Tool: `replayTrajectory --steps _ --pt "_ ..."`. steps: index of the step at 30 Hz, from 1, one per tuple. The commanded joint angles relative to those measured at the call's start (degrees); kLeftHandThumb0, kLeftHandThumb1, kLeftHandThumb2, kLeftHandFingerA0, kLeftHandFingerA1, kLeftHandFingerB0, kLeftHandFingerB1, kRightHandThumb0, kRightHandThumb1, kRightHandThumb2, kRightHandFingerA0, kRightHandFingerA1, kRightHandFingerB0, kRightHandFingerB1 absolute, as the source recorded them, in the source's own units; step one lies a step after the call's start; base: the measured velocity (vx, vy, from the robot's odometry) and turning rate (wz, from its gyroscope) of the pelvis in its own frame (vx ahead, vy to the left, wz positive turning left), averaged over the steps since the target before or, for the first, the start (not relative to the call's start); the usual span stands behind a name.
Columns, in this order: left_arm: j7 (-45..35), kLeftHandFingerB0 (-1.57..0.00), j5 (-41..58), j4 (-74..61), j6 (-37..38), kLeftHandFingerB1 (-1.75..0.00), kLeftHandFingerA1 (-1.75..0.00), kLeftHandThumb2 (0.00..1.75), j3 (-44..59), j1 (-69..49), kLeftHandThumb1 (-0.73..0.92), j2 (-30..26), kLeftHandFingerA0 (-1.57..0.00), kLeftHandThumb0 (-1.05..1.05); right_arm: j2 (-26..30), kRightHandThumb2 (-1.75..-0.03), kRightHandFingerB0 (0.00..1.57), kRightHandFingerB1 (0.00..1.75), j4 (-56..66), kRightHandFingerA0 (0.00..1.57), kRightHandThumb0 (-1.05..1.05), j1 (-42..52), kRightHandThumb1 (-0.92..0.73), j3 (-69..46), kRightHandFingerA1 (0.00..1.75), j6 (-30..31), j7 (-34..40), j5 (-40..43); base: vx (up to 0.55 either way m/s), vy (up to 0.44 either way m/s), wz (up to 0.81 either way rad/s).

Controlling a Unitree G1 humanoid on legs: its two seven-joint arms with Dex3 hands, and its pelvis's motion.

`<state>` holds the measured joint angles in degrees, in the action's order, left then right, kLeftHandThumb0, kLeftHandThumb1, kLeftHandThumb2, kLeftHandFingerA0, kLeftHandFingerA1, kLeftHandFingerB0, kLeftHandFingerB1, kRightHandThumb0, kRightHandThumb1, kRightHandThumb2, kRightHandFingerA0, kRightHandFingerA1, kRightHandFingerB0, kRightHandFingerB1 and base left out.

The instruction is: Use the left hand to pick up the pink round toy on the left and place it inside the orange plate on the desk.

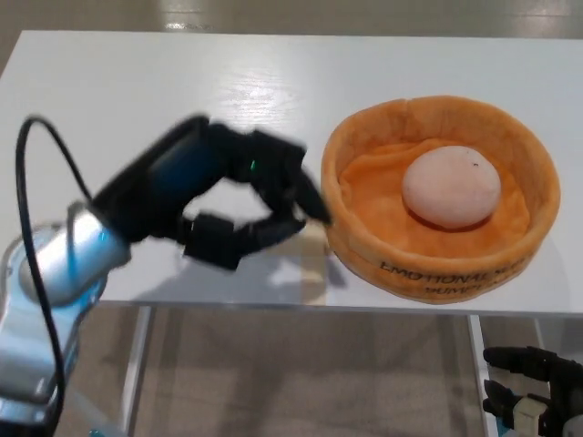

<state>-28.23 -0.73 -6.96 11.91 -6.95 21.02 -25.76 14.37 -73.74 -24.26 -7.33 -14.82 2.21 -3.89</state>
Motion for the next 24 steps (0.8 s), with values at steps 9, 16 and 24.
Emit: replayTrajectory --steps 9,16,24 --pt "-35.2 -0.96 28.9 22.9 -26.8 -0.89 -0.94 0.88 2.2 -21.1 0.65 0.2 -0.96 -0.22 1.0 -0.57 0.71 0.51 -0.6 0.80 -0.19 0.5 -0.61 0.3 0.62 1.0 -0.5 -0.4 0.00 0.000 0.00" --pt "-29.3 -0.92 22.5 28.8 -22.6 -0.96 -1.14 0.68 2.4 -21.8 0.82 1.3 -0.95 -0.14 0.8 -0.57 0.71 0.52 -0.6 0.80 -0.20 0.4 -0.61 0.2 0.63 1.1 -0.4 -0.1 0.00 0.000 0.00" --pt "-19.7 -0.94 13.1 34.7 -14.3 -1.07 -1.25 0.78 2.4 -19.9 0.72 1.3 -0.90 -0.15 0.9 -0.57 0.71 0.52 -0.6 0.81 -0.19 0.3 -0.60 0.2 0.63 1.3 -0.2 -0.1 0.00 0.000 0.00"
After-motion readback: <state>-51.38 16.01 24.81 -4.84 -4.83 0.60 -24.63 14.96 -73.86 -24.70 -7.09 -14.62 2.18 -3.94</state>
